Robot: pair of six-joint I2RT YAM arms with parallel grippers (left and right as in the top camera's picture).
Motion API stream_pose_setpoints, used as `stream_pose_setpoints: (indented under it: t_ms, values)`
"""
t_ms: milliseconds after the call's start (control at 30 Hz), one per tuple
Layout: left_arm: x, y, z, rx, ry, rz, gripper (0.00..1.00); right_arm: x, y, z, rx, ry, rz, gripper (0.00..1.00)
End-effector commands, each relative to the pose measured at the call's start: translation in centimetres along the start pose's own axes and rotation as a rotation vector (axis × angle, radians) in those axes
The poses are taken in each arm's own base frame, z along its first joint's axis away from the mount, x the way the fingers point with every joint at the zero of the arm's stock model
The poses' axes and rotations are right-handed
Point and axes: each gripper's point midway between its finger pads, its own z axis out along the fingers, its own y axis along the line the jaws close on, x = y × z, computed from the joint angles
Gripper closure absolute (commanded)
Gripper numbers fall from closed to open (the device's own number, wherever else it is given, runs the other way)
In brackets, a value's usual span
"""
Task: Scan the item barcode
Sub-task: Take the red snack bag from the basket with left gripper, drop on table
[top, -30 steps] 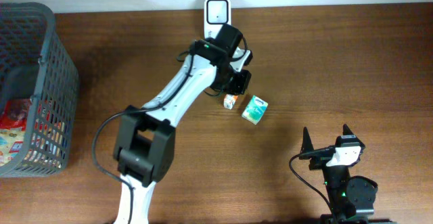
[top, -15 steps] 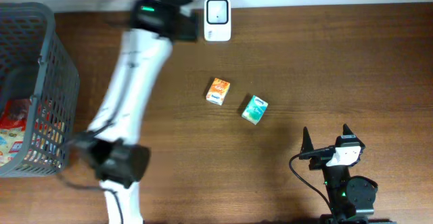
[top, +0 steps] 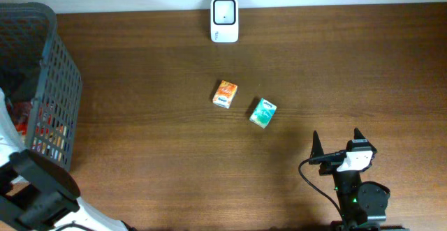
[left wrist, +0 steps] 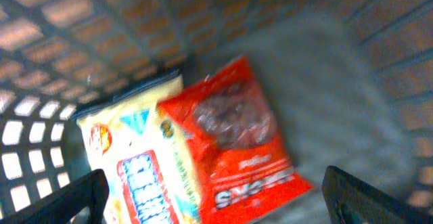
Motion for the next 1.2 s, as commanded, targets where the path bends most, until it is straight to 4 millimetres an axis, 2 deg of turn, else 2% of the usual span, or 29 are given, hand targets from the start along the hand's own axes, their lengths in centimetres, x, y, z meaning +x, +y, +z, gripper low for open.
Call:
stream_pose_setpoints:
  t_ms: [0, 33, 67, 133, 233, 300, 333, 367, 400, 433, 467, 500, 533, 567, 600, 633, 667, 733, 767, 800, 833, 867, 900, 967, 1000, 1033, 1067, 1133, 1167]
  values:
    - [2.9, -0.1, 4.0, -0.009, 0.010, -0.021, 0.00, 0.3, -0.2, 0.0, 0.008, 0.003, 0.012, 0.01]
    - [4.3, -0.2, 5.9, -0.005, 0.010, -0.021, 0.00, 0.3, -0.2, 0.0, 0.008, 0.003, 0.012, 0.02]
    - [5.4, -0.3, 7.4, 0.000, 0.003, -0.024, 0.05, 0.3, -0.2, 0.0, 0.008, 0.003, 0.012, 0.01]
    - [7.6, -1.5, 9.5, 0.067, 0.034, -0.021, 0.06, 0.3, -0.2, 0.0, 0.008, 0.003, 0.012, 0.02]
    - [10.1, -2.5, 11.8, 0.099, 0.121, -0.004, 0.05, 0.3, -0.2, 0.0, 0.008, 0.003, 0.012, 0.01]
    - [11.5, -2.2, 13.0, 0.077, 0.165, 0.017, 0.08, 0.3, -0.2, 0.0, 0.008, 0.003, 0.012, 0.01]
    - [11.7, -2.1, 13.0, 0.075, 0.170, 0.022, 0.34, 0.3, -0.2, 0.0, 0.008, 0.003, 0.012, 0.01]
    - [11.6, -2.1, 13.0, 0.074, 0.170, 0.022, 0.67, 0.3, -0.2, 0.0, 0.008, 0.003, 0.012, 0.01]
    - [11.6, -2.1, 12.9, 0.075, 0.169, 0.021, 0.81, 0.3, -0.2, 0.0, 0.008, 0.003, 0.012, 0.02]
    - [10.6, -2.4, 12.5, 0.088, 0.148, 0.069, 1.00, 0.3, -0.2, 0.0, 0.008, 0.003, 0.012, 0.02]
    - [9.5, -2.6, 11.8, 0.096, 0.129, 0.071, 1.00, 0.3, -0.2, 0.0, 0.008, 0.003, 0.012, 0.02]
    - [7.9, -2.8, 10.6, 0.109, 0.099, 0.061, 1.00, 0.3, -0.2, 0.0, 0.008, 0.003, 0.012, 0.01]
    - [4.5, -3.3, 7.8, 0.141, 0.026, 0.038, 1.00, 0.3, -0.2, 0.0, 0.008, 0.003, 0.012, 0.02]
    - [2.2, -3.5, 5.5, 0.166, -0.028, 0.022, 1.00, 0.3, -0.2, 0.0, 0.008, 0.003, 0.012, 0.02]
    - [-0.4, -3.6, 2.4, 0.197, -0.095, 0.002, 1.00, 0.3, -0.2, 0.0, 0.008, 0.003, 0.012, 0.01]
    - [-2.8, -3.9, -1.7, 0.265, -0.165, -0.018, 1.00, 0.3, -0.2, 0.0, 0.008, 0.003, 0.012, 0.01]
    - [-4.0, -4.3, -4.4, 0.330, -0.206, -0.028, 1.00, 0.3, -0.2, 0.0, 0.008, 0.003, 0.012, 0.02]
    - [-5.9, -6.0, -12.5, 0.576, -0.283, -0.051, 1.00, 0.3, -0.2, 0.0, 0.008, 0.003, 0.012, 0.01]
    - [-5.9, -7.0, -15.9, 0.708, -0.304, -0.027, 1.00, 0.3, -0.2, 0.0, 0.008, 0.003, 0.012, 0.01]
    - [-5.5, -8.6, -21.2, 0.904, -0.318, -0.020, 1.00, 0.3, -0.2, 0.0, 0.008, 0.003, 0.012, 0.02]
    - [-4.6, -9.8, -24.7, 1.036, -0.300, -0.021, 1.00, 0.3, -0.2, 0.0, 0.008, 0.003, 0.012, 0.01]
    - [-2.7, -11.8, -29.1, 1.196, -0.287, 0.053, 1.00, 0.3, -0.2, 0.0, 0.008, 0.003, 0.012, 0.01]
    - [-1.2, -13.2, -31.0, 1.260, -0.268, 0.101, 1.00, 0.3, -0.2, 0.0, 0.008, 0.003, 0.012, 0.02]
    - [4.6, -17.7, -35.1, 1.387, -0.181, 0.231, 1.00, 0.3, -0.2, 0.0, 0.008, 0.003, 0.012, 0.01]
    - [9.1, -20.4, -37.6, 1.455, -0.131, 0.334, 1.00, 0.3, -0.2, 0.0, 0.008, 0.003, 0.012, 0.02]
    - [12.8, -22.6, -38.8, 1.474, -0.114, 0.432, 1.00, 0.3, -0.2, 0.0, 0.008, 0.003, 0.012, 0.01]
    - [18.7, -25.6, -39.1, 1.458, -0.082, 0.581, 1.00, 0.3, -0.2, 0.0, 0.008, 0.003, 0.012, 0.01]
    - [25.2, -28.5, -37.4, 1.387, -0.003, 0.697, 1.00, 0.3, -0.2, 0.0, 0.008, 0.003, 0.012, 0.02]
    - [30.4, -30.6, -36.0, 1.369, 0.071, 0.798, 1.00, 0.3, -0.2, 0.0, 0.008, 0.003, 0.012, 0.02]
